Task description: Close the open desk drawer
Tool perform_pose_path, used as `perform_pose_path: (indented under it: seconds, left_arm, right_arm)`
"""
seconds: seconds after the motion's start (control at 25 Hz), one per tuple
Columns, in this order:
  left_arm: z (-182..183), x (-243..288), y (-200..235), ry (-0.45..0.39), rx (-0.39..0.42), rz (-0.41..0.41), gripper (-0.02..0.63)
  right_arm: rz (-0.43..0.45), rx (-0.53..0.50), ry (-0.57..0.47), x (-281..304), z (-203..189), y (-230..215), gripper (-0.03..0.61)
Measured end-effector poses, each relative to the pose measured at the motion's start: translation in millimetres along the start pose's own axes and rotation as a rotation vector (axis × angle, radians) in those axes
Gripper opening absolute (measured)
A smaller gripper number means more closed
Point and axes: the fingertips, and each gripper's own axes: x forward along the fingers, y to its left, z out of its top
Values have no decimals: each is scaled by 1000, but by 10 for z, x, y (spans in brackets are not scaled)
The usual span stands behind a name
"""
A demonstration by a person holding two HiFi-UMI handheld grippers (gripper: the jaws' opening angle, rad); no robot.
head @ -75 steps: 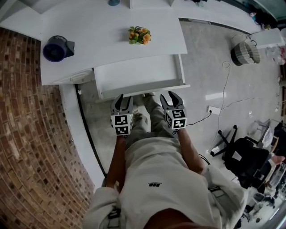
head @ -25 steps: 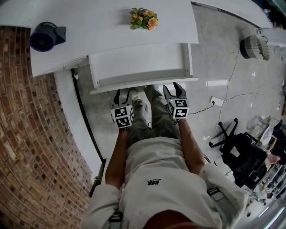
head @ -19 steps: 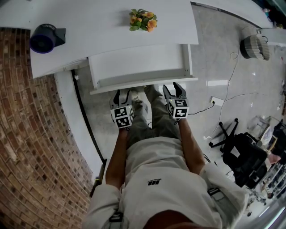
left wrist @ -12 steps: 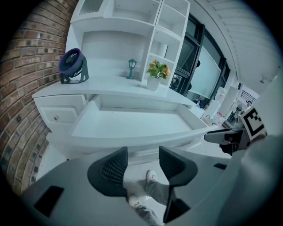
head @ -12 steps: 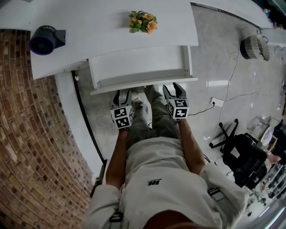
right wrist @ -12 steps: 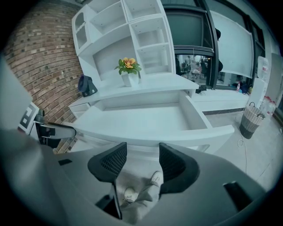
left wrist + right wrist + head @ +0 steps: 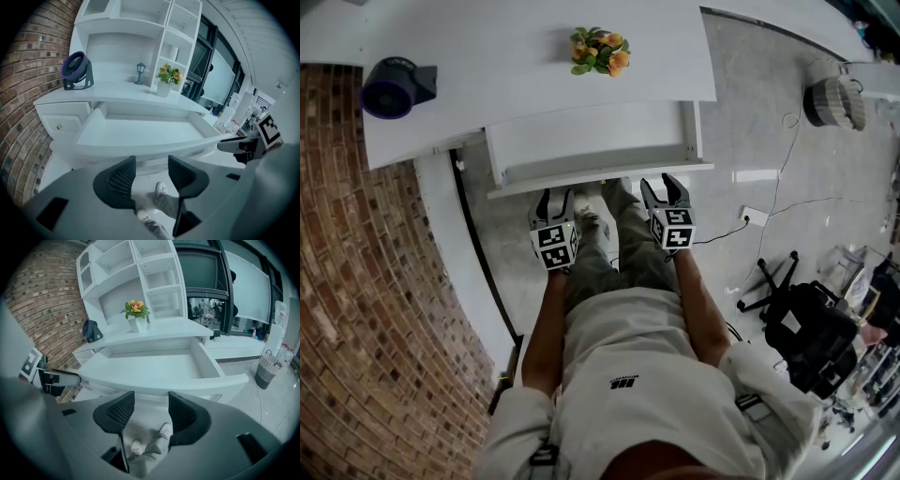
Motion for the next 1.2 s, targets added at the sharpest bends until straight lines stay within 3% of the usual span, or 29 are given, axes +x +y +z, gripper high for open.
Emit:
perform_pose_path:
  seconds: [1.2]
  left_arm:
    - [259,200,101,-17,-1,-14,209]
  right_arm:
    - [3,-20,10,223,231,-83,221]
